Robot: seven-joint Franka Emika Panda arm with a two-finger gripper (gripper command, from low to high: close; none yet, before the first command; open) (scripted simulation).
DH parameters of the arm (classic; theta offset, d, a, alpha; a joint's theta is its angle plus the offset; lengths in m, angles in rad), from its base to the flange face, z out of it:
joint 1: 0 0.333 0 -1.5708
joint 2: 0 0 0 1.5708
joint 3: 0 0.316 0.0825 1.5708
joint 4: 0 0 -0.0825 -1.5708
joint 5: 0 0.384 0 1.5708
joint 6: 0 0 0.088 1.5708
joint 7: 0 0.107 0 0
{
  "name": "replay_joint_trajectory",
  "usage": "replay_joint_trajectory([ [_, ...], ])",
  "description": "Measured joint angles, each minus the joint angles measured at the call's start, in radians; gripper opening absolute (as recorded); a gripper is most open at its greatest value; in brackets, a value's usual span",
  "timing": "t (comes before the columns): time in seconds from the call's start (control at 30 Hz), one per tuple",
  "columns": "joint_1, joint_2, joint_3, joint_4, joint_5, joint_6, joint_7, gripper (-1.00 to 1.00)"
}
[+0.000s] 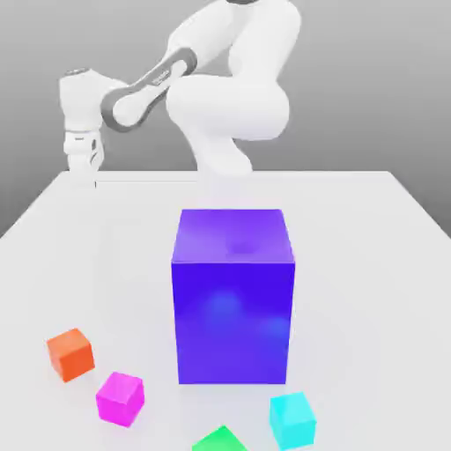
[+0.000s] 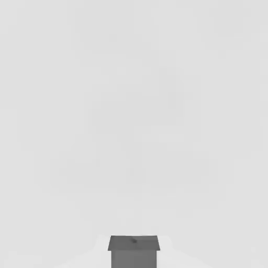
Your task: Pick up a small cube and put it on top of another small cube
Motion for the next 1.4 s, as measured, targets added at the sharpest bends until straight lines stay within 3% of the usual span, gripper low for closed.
replay_joint_trajectory([
  [0.03,0.019,-0.012,-0.032,0.009,-0.030,0.008,0.011,1.00],
  [0.27,0.020,-0.015,-0.036,0.010,-0.034,0.008,0.011,1.00],
  [0.47,-0.061,0.028,0.152,-0.038,0.119,-0.060,-0.042,1.00],
  [1.4,0.913,-0.044,0.142,0.035,0.114,-0.128,0.258,1.00],
])
